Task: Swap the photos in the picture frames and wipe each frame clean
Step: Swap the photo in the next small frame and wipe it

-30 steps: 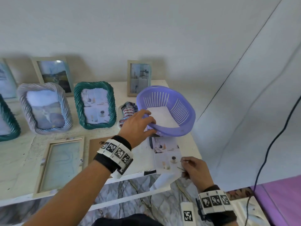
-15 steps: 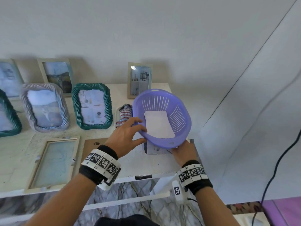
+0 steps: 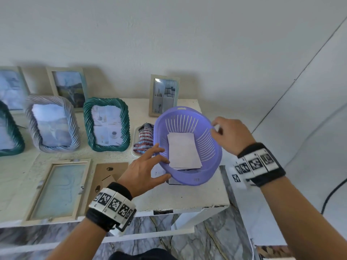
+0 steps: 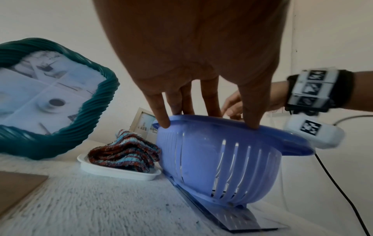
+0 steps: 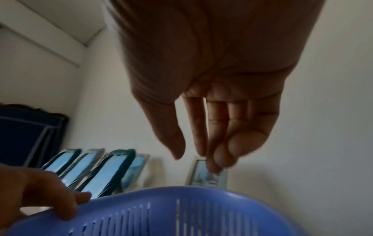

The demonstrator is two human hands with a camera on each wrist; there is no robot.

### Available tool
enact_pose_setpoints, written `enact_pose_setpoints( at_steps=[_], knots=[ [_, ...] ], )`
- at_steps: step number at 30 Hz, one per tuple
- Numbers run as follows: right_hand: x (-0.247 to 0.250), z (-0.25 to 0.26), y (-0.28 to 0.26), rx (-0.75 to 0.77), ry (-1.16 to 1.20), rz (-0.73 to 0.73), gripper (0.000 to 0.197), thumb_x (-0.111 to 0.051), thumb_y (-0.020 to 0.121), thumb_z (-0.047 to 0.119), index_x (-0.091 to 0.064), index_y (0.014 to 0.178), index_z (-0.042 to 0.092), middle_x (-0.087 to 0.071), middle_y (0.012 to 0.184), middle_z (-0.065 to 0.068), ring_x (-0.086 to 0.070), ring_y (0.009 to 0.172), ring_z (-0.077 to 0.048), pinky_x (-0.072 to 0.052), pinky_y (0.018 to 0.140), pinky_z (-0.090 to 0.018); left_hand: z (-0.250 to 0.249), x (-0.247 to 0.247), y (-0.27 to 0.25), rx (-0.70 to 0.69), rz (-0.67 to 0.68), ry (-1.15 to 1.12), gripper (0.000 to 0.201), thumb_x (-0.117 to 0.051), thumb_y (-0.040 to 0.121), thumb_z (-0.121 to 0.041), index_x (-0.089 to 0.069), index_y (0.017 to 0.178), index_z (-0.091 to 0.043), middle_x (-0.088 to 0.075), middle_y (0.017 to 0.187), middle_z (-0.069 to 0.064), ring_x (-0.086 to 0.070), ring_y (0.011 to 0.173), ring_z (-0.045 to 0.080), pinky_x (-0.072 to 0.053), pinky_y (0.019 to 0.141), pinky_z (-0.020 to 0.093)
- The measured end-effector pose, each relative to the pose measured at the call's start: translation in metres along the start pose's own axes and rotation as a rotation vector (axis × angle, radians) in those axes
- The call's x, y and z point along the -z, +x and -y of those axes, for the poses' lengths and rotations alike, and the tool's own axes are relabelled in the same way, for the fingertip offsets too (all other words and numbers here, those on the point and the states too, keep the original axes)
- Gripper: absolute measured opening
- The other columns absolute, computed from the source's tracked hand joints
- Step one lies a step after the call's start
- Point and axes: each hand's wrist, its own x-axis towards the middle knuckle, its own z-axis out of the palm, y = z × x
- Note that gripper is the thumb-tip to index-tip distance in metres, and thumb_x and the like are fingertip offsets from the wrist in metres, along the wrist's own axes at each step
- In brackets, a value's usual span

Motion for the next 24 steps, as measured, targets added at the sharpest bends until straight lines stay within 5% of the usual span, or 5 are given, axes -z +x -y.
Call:
enact_pose_setpoints(
  at_steps=[5,10,13,20,24],
  knots=[
    [-0.030,0.063,0.073,0.252,-0.291,0.373,0.040,-0.062,0.088,0.033,-0.060,0.119,0.009,-0.064,0.115,-0.008,-0.059,0.103,-0.027,-0.047,0.083,-0.031,-0.003,-0.001,0.000,0.024,-0.027,-0.006,0.049,-0.054,0.078,-0.067,-0.064,0.109,-0.030,-0.046,0.140,-0.012,-0.030,0.138,-0.002,-0.051,0.093,0.036],
    [-0.080,0.081,0.103,0.312,-0.608,0.544,0.045,-0.080,0.070,0.044,-0.062,0.101,0.017,-0.064,0.100,-0.004,-0.062,0.088,-0.024,-0.051,0.072,-0.032,-0.005,-0.003,-0.001,0.047,-0.050,-0.001,0.046,-0.054,0.079,-0.066,-0.063,0.106,-0.030,-0.046,0.140,-0.013,-0.030,0.138,-0.001,-0.053,0.089,0.036],
    [-0.092,0.075,0.097,0.311,-0.782,0.638,0.041,-0.078,0.074,0.041,-0.067,0.101,0.012,-0.054,0.080,0.003,-0.058,0.076,-0.020,-0.054,0.071,-0.032,-0.006,-0.003,-0.001,0.058,-0.037,0.000,0.046,-0.052,0.079,-0.067,-0.062,0.105,-0.030,-0.045,0.141,-0.013,-0.029,0.141,0.000,-0.053,0.088,0.035],
    [-0.103,0.068,0.102,0.270,-0.738,0.508,0.078,-0.086,0.062,0.043,-0.049,0.124,0.013,-0.063,0.112,-0.007,-0.062,0.098,-0.029,-0.054,0.080,-0.040,-0.005,-0.002,0.000,0.061,-0.003,0.023,0.050,-0.046,0.080,-0.071,-0.061,0.107,-0.031,-0.043,0.140,-0.013,-0.030,0.141,0.003,-0.053,0.086,0.035],
    [-0.088,0.076,0.106,0.179,-0.526,0.404,0.039,-0.058,0.090,0.015,-0.048,0.127,0.012,-0.063,0.113,-0.012,-0.061,0.099,-0.033,-0.050,0.078,-0.040,-0.005,0.002,-0.001,0.036,-0.025,-0.021,0.046,-0.051,0.082,-0.064,-0.063,0.111,-0.032,-0.042,0.143,-0.012,-0.045,0.130,0.008,-0.054,0.085,0.038]
  ],
)
